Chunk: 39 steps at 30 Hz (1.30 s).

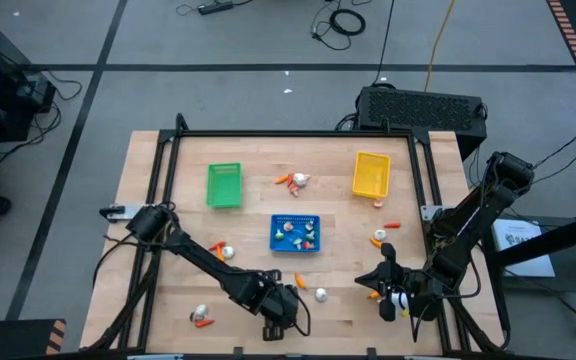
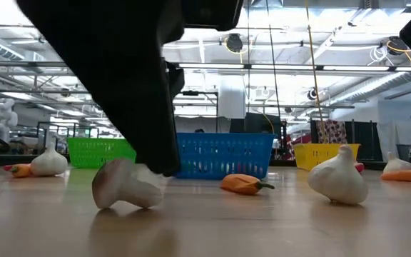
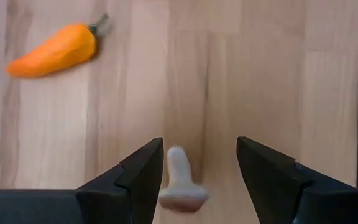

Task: Sort produce into baskets
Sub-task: Put the brown mushroom into the blue bin

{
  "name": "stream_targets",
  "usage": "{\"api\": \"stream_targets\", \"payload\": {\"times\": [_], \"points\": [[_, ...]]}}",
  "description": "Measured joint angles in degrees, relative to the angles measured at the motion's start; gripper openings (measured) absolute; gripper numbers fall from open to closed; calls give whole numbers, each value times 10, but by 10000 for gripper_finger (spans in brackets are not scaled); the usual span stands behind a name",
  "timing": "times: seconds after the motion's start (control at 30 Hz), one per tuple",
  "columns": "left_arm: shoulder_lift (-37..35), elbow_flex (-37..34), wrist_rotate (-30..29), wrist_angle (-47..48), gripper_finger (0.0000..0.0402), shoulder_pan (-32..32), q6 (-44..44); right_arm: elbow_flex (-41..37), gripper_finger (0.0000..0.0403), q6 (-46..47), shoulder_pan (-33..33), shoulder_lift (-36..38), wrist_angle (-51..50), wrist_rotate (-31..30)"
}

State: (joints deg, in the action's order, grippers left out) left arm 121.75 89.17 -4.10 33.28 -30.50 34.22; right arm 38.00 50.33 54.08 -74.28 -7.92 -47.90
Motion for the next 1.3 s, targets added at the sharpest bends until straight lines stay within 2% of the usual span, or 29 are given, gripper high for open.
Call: {"api": "stream_targets", "payload": {"times": [0.63,0.83,1.2,1.3], "points": [[31,3,16,16,202,2,-1,0,0,-1,0,0,0,0],[32,2,16,22,151,5,-1,0,0,-2,0,0,0,0],[29,3,2,34,23,10,-16,0,0,-1,0,0,0,0],[27,12,0,40,7,14,-36,0,0,-1,0,0,0,0]]}}
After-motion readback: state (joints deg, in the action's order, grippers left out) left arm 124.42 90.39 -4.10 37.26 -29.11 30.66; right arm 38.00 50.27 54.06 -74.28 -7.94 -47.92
